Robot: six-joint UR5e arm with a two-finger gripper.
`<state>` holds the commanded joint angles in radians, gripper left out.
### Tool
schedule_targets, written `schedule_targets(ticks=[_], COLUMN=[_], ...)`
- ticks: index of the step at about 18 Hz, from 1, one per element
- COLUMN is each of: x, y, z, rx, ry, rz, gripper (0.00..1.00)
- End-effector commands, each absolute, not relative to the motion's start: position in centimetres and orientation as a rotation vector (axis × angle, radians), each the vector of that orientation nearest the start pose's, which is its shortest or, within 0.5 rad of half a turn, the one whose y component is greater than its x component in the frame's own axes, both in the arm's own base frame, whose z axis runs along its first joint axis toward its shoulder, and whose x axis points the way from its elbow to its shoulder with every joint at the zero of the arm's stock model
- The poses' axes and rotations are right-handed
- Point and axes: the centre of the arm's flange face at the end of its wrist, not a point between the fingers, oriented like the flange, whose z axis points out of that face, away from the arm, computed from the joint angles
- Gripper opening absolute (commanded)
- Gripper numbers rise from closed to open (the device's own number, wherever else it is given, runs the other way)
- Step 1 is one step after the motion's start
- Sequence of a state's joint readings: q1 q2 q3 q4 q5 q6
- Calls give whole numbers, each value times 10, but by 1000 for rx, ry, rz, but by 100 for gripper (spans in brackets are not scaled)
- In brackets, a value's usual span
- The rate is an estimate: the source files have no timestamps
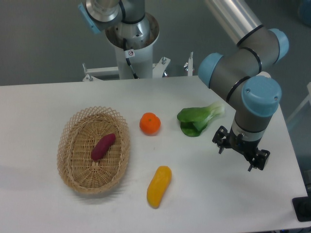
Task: Place the sweet potato in the basket
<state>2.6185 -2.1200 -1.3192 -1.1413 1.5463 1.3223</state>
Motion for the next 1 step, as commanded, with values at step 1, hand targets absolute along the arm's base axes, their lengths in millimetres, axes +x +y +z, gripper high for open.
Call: schedule_targets(ticks=[1], x=[-546], y=[472], z=[324], rx=[-3035], ry=[422], rz=[173], gripper=[100])
